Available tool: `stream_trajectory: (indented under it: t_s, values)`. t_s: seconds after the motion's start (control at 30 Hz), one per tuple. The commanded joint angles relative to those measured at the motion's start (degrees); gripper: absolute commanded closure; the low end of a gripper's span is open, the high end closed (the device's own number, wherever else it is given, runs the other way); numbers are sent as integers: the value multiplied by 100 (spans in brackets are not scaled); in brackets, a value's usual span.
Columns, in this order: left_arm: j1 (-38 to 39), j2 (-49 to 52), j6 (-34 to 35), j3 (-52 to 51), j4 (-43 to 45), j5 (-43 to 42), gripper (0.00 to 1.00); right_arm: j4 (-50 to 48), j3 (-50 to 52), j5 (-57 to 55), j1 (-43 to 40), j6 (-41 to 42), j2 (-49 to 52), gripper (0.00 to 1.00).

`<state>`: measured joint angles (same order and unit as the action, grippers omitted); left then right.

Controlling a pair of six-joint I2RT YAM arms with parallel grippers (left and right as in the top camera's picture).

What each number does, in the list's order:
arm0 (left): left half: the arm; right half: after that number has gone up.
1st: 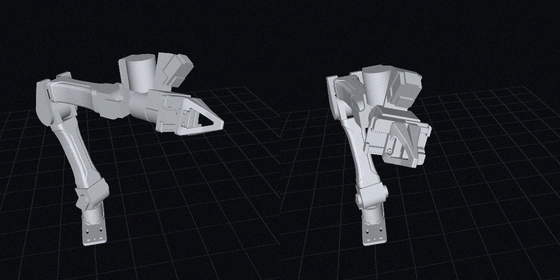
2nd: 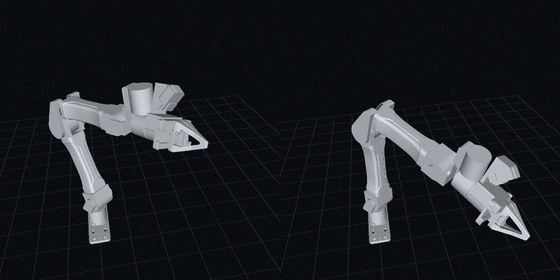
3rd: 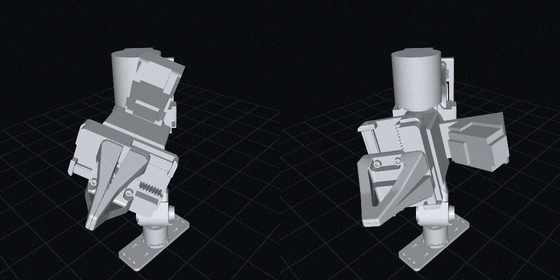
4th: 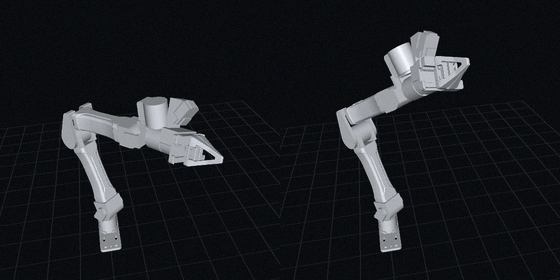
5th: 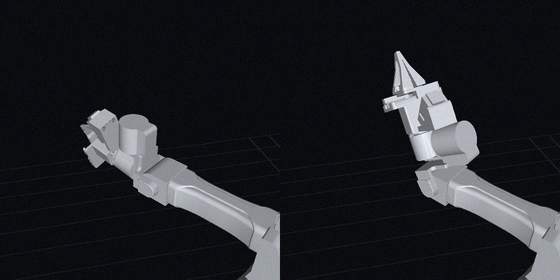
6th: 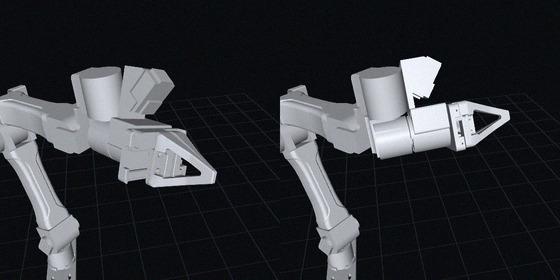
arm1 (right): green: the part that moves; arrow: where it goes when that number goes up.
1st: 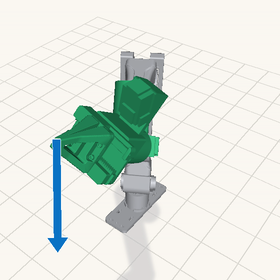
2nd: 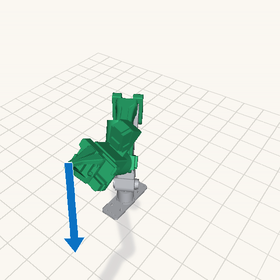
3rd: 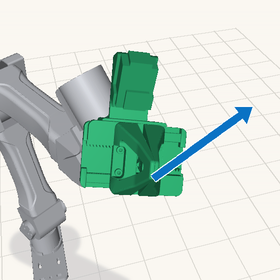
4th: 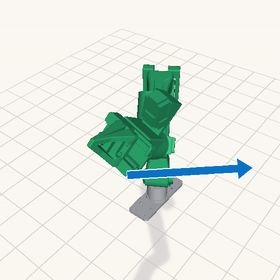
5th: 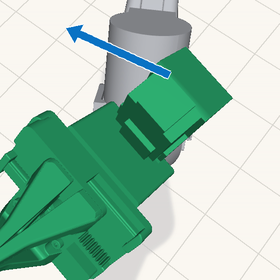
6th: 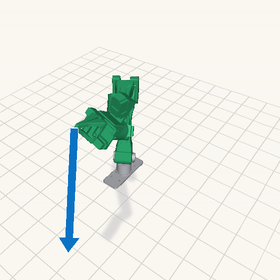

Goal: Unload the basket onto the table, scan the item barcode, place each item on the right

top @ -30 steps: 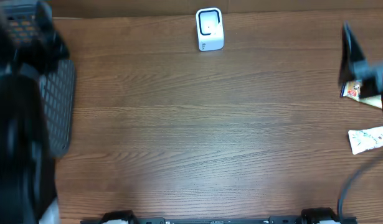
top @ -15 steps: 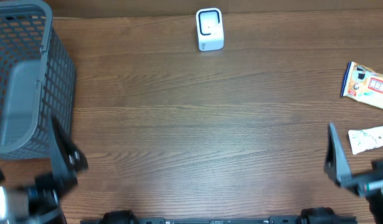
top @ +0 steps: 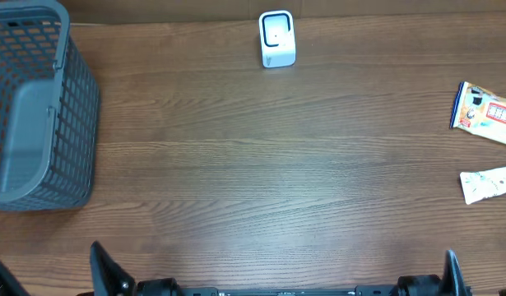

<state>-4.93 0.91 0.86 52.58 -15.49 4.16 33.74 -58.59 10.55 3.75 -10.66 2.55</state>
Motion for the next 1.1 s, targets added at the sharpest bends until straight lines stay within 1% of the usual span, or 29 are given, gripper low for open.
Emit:
stream_trajectory:
  t_s: [0.0, 0.07, 0.13, 0.23, 0.3, 0.43, 0.5, 0.63, 0.7, 0.83, 0.93, 1.07]
  values:
    - [-33, -70, -50, -120, 61, -140, 0, -26, 107, -81, -31, 188, -227, 0]
    - [-33, -70, -116, -138, 81, -59, 0, -72, 157, -72, -33, 190, -227, 0]
    - [-31, -70, -111, -186, 83, 37, 0, -326, 341, -22, -39, 188, -227, 0]
    - [-31, -70, -162, -365, 435, 33, 0, -896, 887, 55, -39, 190, -227, 0]
    - [-31, -70, -358, -459, 638, 31, 0, -1193, 1268, 157, -39, 188, -227, 0]
    - [-31, -70, -682, -612, 688, 72, 0, -1963, 2144, 157, -39, 223, -227, 0]
    - [-31, -68, -800, -669, 691, 203, 0, -2538, 2660, 118, -39, 511, -227, 0]
    - [-31, -70, -796, -743, 713, 820, 0, -3523, 3622, -691, -39, 1416, -227, 0]
    - [-31, -70, -796, -748, 721, 1008, 0, -3794, 4017, -754, -39, 1528, -227, 0]
    - [-31, -70, -721, -748, 719, 885, 0, -4240, 4706, -750, -39, 1545, -227, 0]
    - [-31, -70, -706, -748, 717, 776, 0, -4470, 5045, -750, -37, 1725, -227, 0]
    - [-31, -70, -706, -748, 691, 778, 0, -4518, 5272, -756, -39, 1884, -227, 0]
